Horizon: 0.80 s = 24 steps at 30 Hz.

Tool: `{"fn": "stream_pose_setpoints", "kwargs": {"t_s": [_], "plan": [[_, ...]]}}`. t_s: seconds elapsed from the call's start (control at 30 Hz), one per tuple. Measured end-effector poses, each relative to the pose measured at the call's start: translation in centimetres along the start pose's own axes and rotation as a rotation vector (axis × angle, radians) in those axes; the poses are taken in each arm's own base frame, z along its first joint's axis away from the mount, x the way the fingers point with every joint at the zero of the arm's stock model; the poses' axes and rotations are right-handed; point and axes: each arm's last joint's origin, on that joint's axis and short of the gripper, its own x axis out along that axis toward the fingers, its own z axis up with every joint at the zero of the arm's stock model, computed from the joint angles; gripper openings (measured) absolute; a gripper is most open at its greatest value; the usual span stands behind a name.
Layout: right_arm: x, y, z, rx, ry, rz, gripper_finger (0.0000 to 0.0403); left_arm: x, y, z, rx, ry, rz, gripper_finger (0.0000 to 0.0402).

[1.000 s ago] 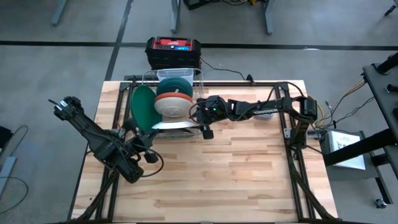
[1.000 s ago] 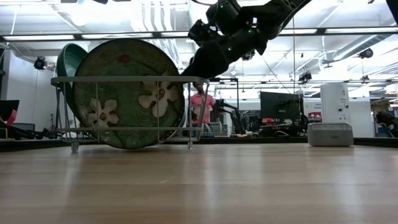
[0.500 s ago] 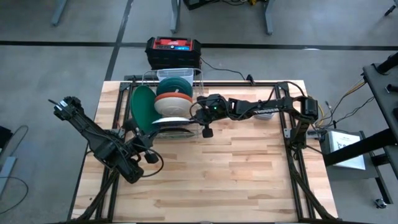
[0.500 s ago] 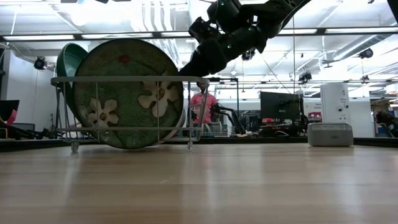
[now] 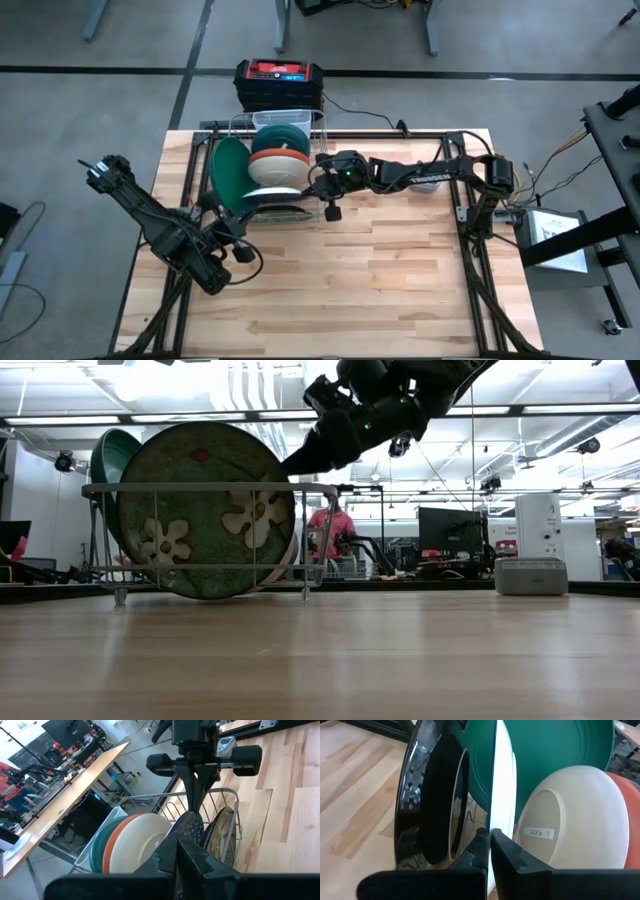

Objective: Sort dishes
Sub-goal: Adjust the blue ceramic plate on the dish rack, then adjust the blue ceramic plate into the dish rack

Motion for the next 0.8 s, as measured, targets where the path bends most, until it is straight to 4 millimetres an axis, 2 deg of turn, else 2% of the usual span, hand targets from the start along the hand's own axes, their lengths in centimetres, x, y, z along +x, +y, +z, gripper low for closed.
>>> {"fn": "stream_pose_setpoints", "kwargs": {"t_s": [0.27,0.47,0.67,0.8], "plan": [[-1.4,-1.2,1.1,0.02,-0.047,-0.062,0.0002,0.0,0.0,0.0,-0.001,0.0,0.0,0.0],[-2.5,-2.3,1.1,0.044,-0.03,-0.087,0.0001,0.0,0.0,0.0,-0.004,-0.001,-0.001,0.0],[-2.7,-1.5,-0.4,-0.045,0.07,0.096,0.0,0.0,0.0,0.0,-0.004,-0.001,-0.001,0.0],[-2.8,-1.2,-0.9,-0.045,0.101,0.15,0.0012,0.0,0.0,0.0,-0.003,-0.001,-0.001,0.0]]}}
